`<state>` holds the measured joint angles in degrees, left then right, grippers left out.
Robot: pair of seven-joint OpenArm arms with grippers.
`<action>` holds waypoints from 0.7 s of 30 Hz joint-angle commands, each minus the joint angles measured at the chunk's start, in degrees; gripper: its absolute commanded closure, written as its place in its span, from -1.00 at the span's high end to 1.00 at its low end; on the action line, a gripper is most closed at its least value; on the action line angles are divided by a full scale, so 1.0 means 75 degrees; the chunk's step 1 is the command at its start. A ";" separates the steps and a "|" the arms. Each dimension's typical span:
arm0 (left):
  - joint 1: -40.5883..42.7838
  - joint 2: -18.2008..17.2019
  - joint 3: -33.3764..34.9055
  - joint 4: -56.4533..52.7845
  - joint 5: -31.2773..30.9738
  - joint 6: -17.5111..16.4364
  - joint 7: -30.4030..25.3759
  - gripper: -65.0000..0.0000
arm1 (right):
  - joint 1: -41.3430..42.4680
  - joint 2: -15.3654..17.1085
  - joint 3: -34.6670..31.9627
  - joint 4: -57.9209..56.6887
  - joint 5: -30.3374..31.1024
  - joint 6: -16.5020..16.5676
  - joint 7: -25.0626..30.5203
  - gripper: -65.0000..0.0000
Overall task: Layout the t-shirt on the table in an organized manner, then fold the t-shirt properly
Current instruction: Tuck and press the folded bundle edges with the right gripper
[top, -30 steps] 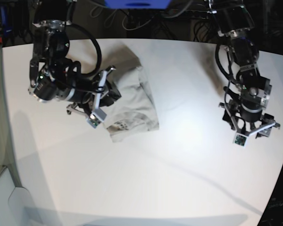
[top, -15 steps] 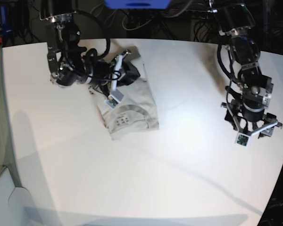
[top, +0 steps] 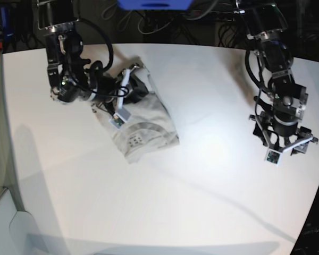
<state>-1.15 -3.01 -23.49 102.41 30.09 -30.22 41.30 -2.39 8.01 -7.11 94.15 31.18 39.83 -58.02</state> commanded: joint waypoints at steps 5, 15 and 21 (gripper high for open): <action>0.0171 -0.0051 -0.0004 0.0147 -0.0020 0.0061 -0.0132 0.31 | 0.0278 0.0169 0.0040 0.1859 0.0315 0.0022 -0.0463 -0.56; 0.0979 0.0278 0.0054 0.0956 -0.0055 0.0061 -0.0132 0.31 | 0.1310 0.0380 0.0802 0.0218 0.0291 0.0022 -0.0545 -0.56; 0.1179 0.0899 0.0066 0.0886 -0.0055 0.0061 -0.0144 0.31 | 0.1298 0.0485 0.1025 -0.0287 0.0291 0.0022 -0.0393 -0.56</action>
<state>8.40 3.79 -22.92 108.03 29.74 -30.24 41.36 6.35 11.42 0.47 91.18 31.97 39.81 -62.28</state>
